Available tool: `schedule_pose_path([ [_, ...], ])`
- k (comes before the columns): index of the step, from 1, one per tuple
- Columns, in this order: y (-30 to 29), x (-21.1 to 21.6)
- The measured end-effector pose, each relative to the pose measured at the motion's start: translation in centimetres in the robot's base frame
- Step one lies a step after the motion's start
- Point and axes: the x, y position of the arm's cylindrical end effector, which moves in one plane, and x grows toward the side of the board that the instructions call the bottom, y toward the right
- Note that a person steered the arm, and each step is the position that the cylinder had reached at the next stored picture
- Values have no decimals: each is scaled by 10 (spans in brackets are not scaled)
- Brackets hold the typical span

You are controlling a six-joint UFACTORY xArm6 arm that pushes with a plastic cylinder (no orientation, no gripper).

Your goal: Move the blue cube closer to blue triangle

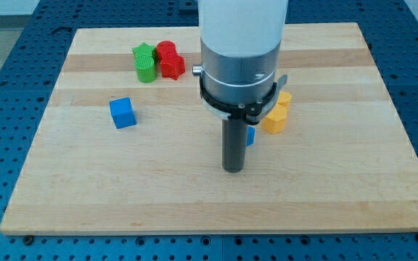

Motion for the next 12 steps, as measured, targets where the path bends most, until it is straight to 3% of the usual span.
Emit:
schedule_pose_path([
  [2, 0, -34],
  [3, -1, -30],
  [4, -47, -10],
  [5, -146, -9],
  [6, -218, -30],
  [7, -245, -68],
  [8, -242, -95],
  [11, -96, -97],
  [12, -81, -97],
])
